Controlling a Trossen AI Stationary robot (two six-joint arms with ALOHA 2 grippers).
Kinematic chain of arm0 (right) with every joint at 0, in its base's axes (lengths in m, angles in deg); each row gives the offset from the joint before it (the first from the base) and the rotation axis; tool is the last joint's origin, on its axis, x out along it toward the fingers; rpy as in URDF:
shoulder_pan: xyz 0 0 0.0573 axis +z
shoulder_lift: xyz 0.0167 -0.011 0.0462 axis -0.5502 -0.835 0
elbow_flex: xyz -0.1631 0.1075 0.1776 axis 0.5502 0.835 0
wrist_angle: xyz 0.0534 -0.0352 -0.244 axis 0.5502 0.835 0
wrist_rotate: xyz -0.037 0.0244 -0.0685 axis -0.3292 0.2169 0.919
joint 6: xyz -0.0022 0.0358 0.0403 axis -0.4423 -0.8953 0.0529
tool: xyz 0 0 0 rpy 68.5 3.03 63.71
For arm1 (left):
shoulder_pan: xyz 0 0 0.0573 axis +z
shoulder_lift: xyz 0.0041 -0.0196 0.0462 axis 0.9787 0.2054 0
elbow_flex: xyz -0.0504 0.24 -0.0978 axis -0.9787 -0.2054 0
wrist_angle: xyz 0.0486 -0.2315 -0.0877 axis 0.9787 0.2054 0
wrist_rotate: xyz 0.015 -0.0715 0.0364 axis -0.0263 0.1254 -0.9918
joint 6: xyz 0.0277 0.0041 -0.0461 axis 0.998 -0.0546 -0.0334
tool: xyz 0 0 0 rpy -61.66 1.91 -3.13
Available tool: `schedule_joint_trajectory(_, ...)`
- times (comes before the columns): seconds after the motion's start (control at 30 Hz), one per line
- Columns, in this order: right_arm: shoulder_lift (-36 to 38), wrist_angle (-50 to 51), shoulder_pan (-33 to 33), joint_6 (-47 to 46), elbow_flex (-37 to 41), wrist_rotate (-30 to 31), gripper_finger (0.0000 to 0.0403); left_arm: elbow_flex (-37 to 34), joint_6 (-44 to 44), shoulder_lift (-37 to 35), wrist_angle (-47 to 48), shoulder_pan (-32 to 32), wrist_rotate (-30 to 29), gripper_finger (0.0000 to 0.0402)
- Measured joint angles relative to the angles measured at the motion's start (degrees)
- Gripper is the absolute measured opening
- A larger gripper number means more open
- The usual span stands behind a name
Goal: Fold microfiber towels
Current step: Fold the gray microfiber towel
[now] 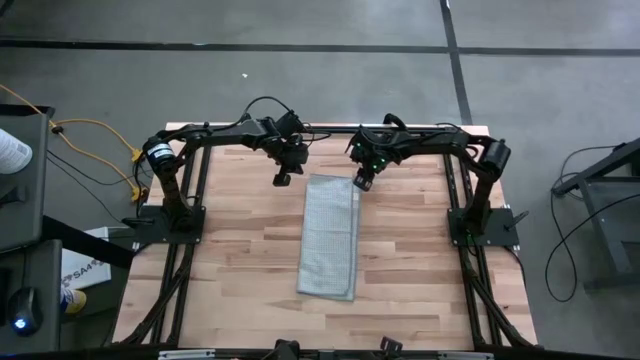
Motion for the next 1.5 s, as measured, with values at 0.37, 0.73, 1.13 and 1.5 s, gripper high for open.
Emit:
schedule_joint_trajectory(0.37,-1.85,-0.71,-0.43,-0.22,-0.15,-1.79,0.0140,0.00,-0.37,-0.02,0.14,0.00,0.04,0.0010)
schedule_joint_trajectory(0.73,-1.96,-1.95,-0.27,0.35,-0.04,-1.07,0.0064,0.00,-0.61,-0.02,0.44,0.00,0.17,0.0010)
schedule_joint_trajectory(1.13,-1.55,-1.67,0.08,0.11,0.03,-3.30,0.0004,0.00,-1.35,-0.02,0.46,0.00,0.15,0.0010)
schedule_joint_trajectory(1.5,3.19,-0.76,1.26,-1.37,0.07,-4.49,0.0003,0.00,-1.49,-0.02,1.03,0.00,0.13,0.0010)
